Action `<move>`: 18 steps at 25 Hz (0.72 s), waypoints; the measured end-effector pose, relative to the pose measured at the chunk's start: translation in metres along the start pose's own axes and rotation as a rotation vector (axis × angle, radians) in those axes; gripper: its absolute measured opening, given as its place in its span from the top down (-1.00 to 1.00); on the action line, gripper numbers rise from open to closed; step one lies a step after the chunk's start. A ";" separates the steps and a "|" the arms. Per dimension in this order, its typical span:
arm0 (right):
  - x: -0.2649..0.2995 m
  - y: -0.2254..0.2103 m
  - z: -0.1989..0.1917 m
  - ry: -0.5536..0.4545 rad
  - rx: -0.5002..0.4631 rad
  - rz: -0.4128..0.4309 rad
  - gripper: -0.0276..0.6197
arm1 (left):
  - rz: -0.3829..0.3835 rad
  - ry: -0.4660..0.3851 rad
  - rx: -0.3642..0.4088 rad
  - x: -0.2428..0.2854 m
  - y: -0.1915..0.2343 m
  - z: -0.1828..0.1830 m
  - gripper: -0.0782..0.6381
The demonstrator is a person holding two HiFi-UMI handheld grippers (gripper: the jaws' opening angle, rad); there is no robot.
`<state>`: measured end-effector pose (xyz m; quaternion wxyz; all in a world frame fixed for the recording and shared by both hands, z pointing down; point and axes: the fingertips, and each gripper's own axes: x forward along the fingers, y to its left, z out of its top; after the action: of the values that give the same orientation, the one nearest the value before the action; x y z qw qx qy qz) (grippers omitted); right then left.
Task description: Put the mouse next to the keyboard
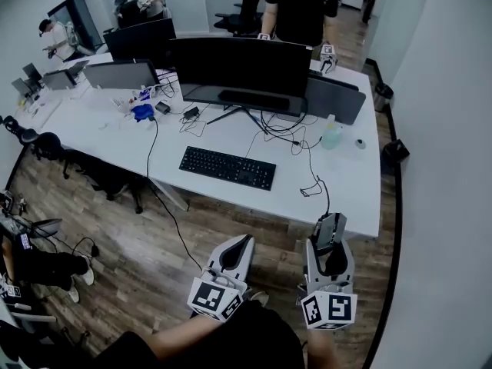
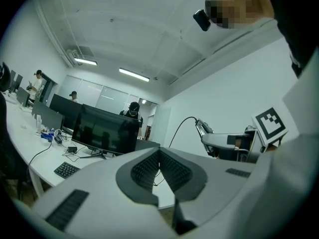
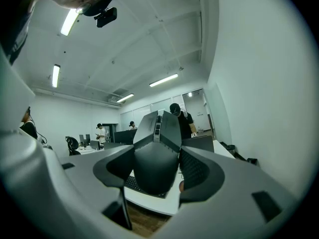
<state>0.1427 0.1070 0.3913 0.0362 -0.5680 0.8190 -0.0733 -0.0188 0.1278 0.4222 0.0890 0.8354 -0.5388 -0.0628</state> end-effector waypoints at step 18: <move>0.091 -0.027 -0.039 0.159 -0.020 -0.071 0.00 | -0.057 0.024 -0.022 0.094 0.059 -0.009 0.75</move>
<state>0.1296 0.0156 0.4367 -0.0371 -0.5895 0.7992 -0.1113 -0.0303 0.0187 0.4428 0.1026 0.8500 -0.5130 -0.0612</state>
